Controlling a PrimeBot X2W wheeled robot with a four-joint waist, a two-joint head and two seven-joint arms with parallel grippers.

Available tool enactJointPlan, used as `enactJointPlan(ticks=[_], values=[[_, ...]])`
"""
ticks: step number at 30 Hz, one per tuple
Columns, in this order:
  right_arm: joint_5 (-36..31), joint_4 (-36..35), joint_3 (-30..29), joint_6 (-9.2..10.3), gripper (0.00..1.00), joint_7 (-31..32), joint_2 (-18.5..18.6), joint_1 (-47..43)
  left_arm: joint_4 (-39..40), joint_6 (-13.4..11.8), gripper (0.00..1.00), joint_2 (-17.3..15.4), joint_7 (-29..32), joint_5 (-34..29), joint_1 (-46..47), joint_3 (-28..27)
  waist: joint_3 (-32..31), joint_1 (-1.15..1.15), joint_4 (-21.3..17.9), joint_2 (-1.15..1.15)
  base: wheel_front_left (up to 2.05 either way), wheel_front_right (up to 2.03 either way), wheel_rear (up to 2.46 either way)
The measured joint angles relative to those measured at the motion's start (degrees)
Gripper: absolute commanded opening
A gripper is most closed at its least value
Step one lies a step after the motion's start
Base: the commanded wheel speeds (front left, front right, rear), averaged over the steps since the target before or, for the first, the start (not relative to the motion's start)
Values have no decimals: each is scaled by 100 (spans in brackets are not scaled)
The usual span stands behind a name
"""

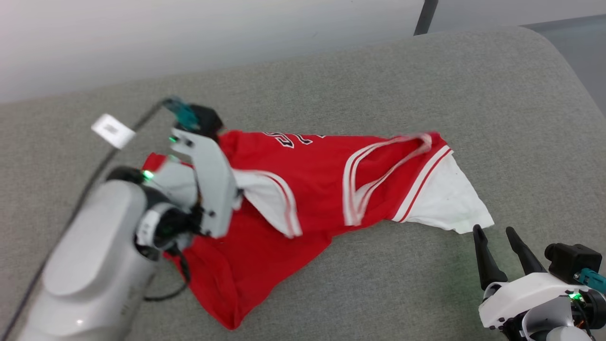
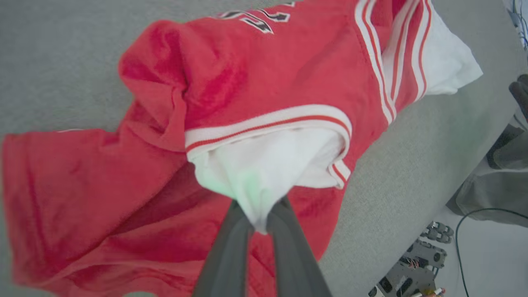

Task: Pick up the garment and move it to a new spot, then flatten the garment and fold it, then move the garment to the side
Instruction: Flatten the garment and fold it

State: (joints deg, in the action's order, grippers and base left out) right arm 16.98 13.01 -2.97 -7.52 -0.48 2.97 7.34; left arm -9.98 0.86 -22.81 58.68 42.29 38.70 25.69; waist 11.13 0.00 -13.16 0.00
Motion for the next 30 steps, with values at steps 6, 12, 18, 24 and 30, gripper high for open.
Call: enactJointPlan(ticks=[6,12,18,24,30], values=[[3,-34,25,0,100,52,-1,-4,-99,-25,0,-59,-633,-35,328,-377,15,0,31,0,0,0,0],[31,-53,118,0,100,73,-1,-1,-768,186,0,157,-1466,-47,885,-623,113,0,-8,0,0,0,0],[156,-22,288,0,100,55,-1,40,-1696,349,0,392,-2427,-88,1590,-829,317,0,-122,0,0,0,0],[293,109,505,0,100,-54,-1,219,-2892,467,0,320,-3131,-407,2150,-755,616,0,-298,0,0,0,0],[371,265,665,0,100,-198,-1,373,-3947,543,54,277,-3628,-553,2369,-646,871,0,-490,0,0,0,0]])
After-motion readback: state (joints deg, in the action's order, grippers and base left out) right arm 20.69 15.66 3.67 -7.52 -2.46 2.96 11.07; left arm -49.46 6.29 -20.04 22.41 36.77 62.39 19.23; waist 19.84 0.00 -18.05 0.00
